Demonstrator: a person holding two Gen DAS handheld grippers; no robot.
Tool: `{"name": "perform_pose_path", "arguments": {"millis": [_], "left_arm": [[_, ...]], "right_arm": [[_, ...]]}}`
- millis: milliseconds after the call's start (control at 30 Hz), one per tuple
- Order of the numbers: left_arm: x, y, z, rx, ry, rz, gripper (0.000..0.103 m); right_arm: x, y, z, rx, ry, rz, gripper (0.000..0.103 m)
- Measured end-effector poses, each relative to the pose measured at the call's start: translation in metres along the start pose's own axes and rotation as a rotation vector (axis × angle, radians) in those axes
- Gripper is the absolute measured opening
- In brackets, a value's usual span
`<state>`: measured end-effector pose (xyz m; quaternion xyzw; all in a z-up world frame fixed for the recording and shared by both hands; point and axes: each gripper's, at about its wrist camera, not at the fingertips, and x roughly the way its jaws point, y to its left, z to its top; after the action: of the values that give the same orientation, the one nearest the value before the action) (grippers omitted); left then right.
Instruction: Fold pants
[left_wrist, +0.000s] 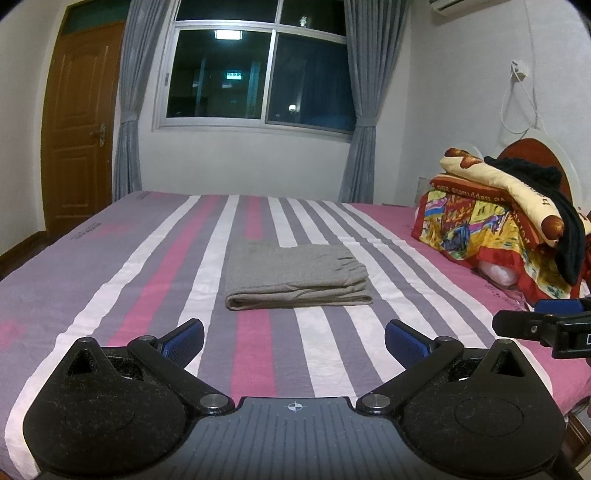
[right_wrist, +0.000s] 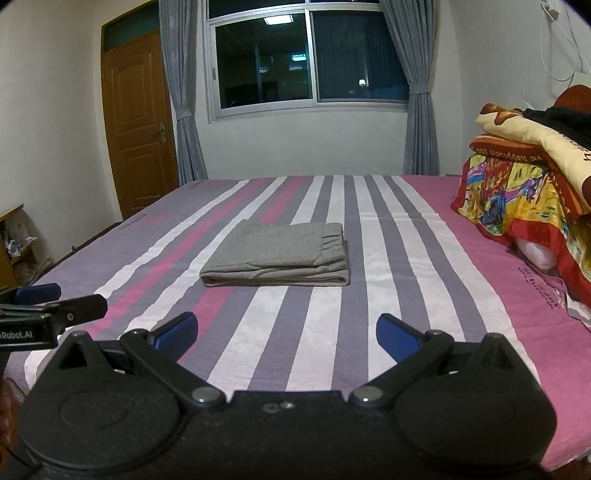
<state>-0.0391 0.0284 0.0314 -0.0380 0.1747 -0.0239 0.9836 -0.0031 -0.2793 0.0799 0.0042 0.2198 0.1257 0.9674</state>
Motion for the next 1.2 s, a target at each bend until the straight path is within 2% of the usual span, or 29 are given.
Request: {"name": "perform_pose_path", "arguments": {"millis": [867, 1033, 1200], "left_arm": [[-0.0012, 0.0012, 0.0075, 0.014, -0.011, -0.018, 0.103], [-0.0005, 0.0022, 0.0075, 0.028, -0.028, -0.005, 0.103], [-0.0032, -0.0010, 0.0063, 0.044, -0.044, -0.027, 0.103]], "right_arm": [[-0.0003, -0.0034, 0.0015, -0.003, 0.001, 0.009, 0.103], [0.0000, -0.0048, 0.0016, -0.005, 0.003, 0.010, 0.103], [0.0027, -0.0062, 0.0006, -0.004, 0.006, 0.005, 0.103]]}}
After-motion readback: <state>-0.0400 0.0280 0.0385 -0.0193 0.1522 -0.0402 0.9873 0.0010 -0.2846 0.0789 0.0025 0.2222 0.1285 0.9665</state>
